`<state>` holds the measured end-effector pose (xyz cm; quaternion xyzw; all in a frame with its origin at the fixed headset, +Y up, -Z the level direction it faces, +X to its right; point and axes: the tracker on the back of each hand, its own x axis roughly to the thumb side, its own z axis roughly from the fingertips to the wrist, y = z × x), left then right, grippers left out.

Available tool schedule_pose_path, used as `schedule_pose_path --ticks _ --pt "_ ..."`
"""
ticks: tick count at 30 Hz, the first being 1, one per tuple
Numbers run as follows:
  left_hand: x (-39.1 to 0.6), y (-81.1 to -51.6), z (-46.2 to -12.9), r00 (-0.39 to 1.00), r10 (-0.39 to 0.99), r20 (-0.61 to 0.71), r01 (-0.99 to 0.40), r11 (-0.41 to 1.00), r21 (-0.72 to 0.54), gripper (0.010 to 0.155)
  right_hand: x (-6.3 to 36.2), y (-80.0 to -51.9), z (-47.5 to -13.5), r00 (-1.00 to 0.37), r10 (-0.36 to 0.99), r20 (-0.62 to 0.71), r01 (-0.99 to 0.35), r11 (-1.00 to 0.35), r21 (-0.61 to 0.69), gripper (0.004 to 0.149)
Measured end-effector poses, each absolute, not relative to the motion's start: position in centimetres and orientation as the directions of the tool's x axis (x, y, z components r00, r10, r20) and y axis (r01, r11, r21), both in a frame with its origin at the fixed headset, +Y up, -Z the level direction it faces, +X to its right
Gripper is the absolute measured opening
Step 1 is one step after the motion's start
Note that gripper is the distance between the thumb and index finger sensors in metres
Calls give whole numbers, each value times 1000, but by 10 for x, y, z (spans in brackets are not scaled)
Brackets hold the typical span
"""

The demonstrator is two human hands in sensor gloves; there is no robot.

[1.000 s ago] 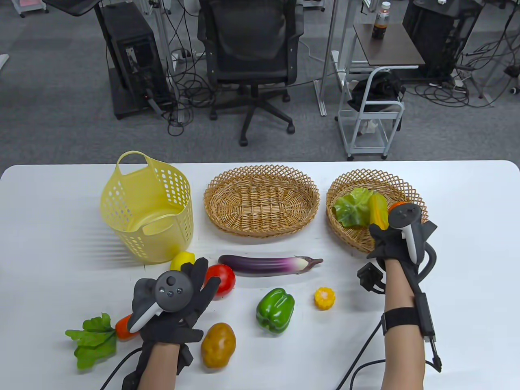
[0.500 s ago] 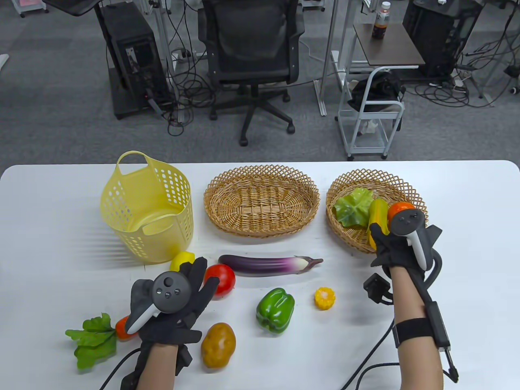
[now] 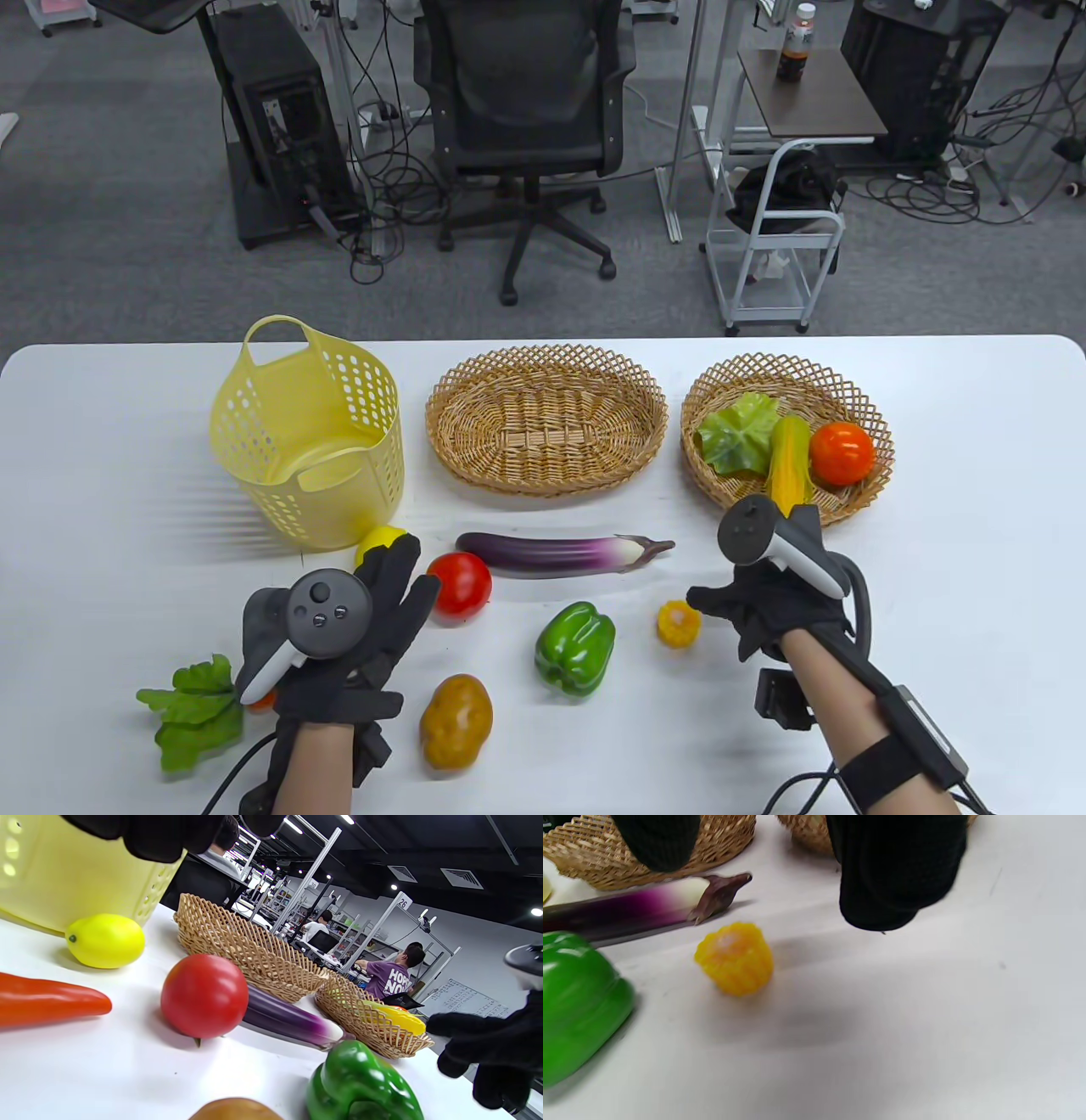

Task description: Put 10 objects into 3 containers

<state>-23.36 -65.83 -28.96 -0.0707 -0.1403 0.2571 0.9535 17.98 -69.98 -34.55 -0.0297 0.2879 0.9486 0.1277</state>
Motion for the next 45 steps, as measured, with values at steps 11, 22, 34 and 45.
schedule_pose_path --ticks 11,22,34,45 --pt "-234 -660 -290 808 531 255 -480 845 -236 71 161 -748 -343 -956 253 -149 -289 -718 633 103" --pt "-225 -644 -276 809 498 313 -465 867 -177 71 150 -756 -340 -985 107 -135 -162 -842 514 87" --pt "-228 -642 -275 796 512 323 -484 859 -168 72 155 -746 -343 -982 92 -166 -148 -918 367 76" --pt "-230 -641 -275 807 505 307 -481 863 -154 72 182 -679 -384 -924 238 -298 -254 -967 14 76"
